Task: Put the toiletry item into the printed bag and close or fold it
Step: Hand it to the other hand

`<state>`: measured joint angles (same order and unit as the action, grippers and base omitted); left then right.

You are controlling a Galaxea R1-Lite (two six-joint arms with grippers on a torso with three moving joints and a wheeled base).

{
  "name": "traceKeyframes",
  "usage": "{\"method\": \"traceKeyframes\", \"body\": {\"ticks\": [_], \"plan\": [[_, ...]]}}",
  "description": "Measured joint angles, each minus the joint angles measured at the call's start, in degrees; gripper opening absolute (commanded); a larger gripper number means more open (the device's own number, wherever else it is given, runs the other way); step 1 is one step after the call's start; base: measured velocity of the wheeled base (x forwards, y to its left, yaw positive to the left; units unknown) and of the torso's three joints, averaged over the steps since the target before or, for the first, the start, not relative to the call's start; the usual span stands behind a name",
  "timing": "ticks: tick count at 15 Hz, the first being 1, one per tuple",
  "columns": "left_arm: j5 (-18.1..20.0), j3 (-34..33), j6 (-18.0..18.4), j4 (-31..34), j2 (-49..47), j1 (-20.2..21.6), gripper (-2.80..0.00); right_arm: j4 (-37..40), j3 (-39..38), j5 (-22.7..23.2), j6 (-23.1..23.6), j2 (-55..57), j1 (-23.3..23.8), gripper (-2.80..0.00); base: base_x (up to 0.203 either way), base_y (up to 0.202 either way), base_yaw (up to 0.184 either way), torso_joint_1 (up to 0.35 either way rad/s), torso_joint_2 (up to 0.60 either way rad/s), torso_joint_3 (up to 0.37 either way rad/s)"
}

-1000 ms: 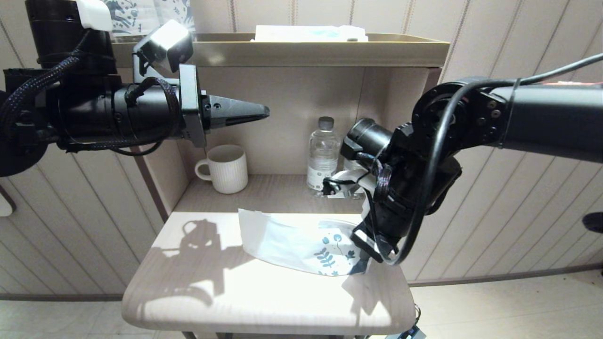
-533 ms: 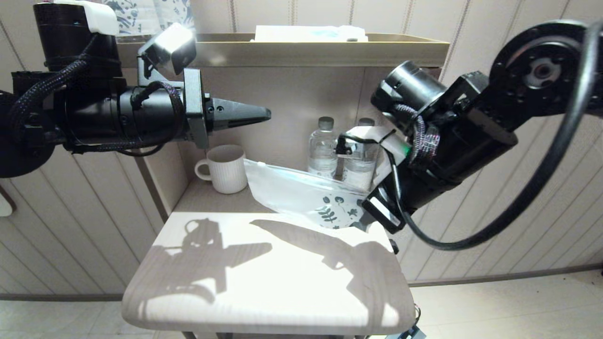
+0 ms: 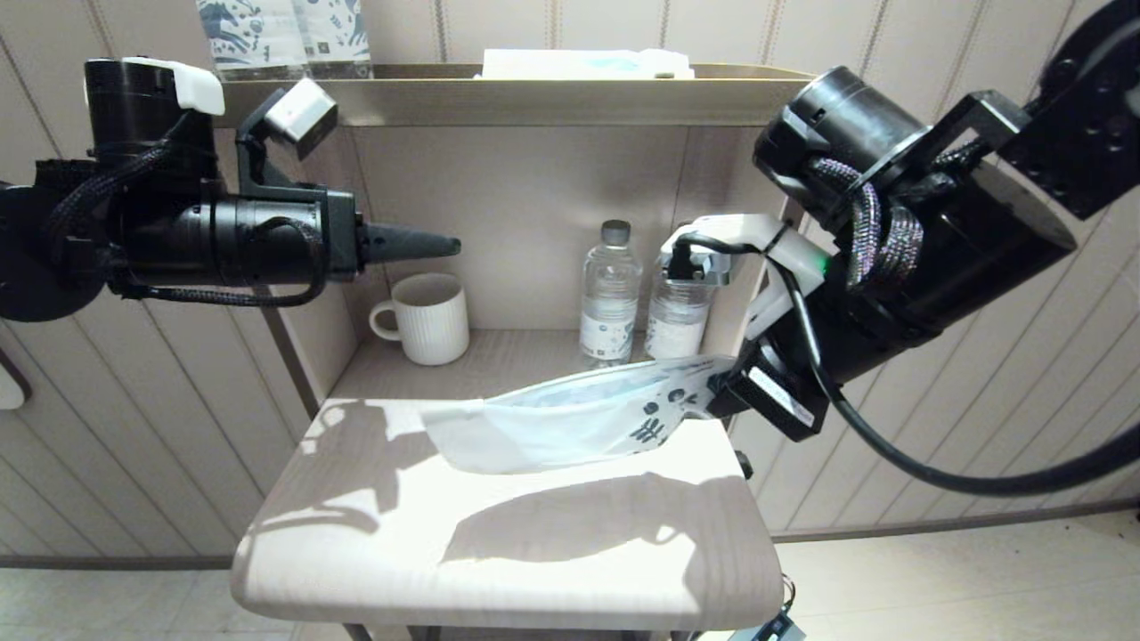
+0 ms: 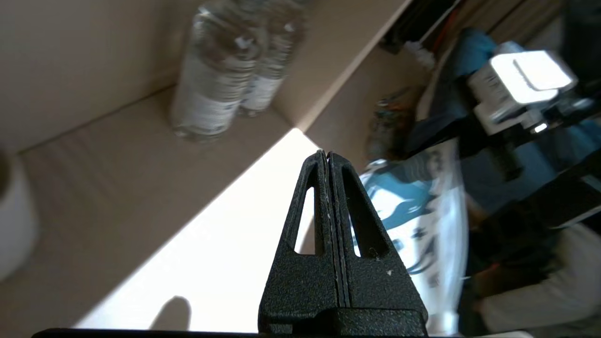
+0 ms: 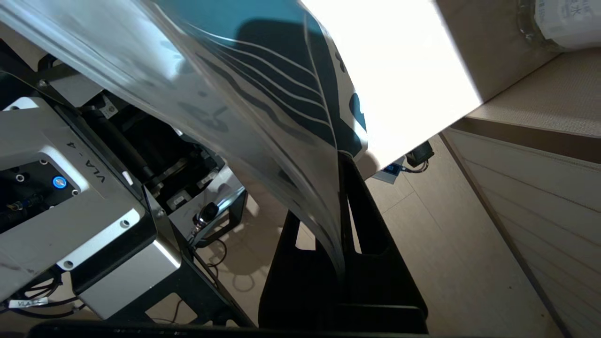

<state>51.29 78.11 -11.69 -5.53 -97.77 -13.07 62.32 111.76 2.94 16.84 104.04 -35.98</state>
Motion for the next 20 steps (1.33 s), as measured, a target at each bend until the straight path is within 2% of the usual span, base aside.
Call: {"method": "traceKeyframes", "body": {"ticks": [2, 6, 7, 11, 14, 16, 17, 20], "plan": [[0.5, -0.4, 7.7, 4.6, 0.2, 1.3, -2.80, 0.0, 0.1, 0.0, 0.1, -0.5, 0.5, -2.80, 0.000, 0.000, 0.000, 0.000, 0.00, 0.000], [8.0, -4.6, 22.4, 7.3, 1.6, 4.4, -2.80, -0.7, 0.3, 0.0, 0.8, -0.4, 1.9, -2.80, 0.000, 0.000, 0.000, 0.000, 0.00, 0.000], [8.7, -5.5, 25.8, 8.6, 2.2, 4.8, -2.80, -1.1, 0.3, 0.1, 1.2, -0.2, 2.3, -2.80, 0.000, 0.000, 0.000, 0.000, 0.00, 0.000], [10.4, -10.0, 41.0, 14.5, 5.4, 5.1, -2.80, -1.3, 0.3, 0.6, 1.7, 0.2, 3.7, -2.80, 0.000, 0.000, 0.000, 0.000, 0.00, 0.000], [8.7, -15.1, 54.7, 16.5, 8.3, 5.1, -2.80, -1.2, -0.1, 0.6, 1.9, 0.3, 3.8, -2.80, 0.000, 0.000, 0.000, 0.000, 0.00, 0.000], [8.0, -16.5, 57.0, 16.7, 10.0, 4.0, -2.80, -1.2, -0.1, 0.6, 1.9, 0.5, 3.7, -2.80, 0.000, 0.000, 0.000, 0.000, 0.00, 0.000], [7.3, -16.7, 57.1, 16.8, 10.4, 3.7, 0.00, -1.3, 0.0, 0.6, 2.0, 0.6, 3.7, -2.80, 0.000, 0.000, 0.000, 0.000, 0.00, 0.000], [6.3, -17.1, 57.1, 17.0, 11.1, 2.9, 0.00, -1.2, 0.2, 0.6, 2.4, 0.6, 3.1, -2.80, 0.000, 0.000, 0.000, 0.000, 0.00, 0.000]]}}
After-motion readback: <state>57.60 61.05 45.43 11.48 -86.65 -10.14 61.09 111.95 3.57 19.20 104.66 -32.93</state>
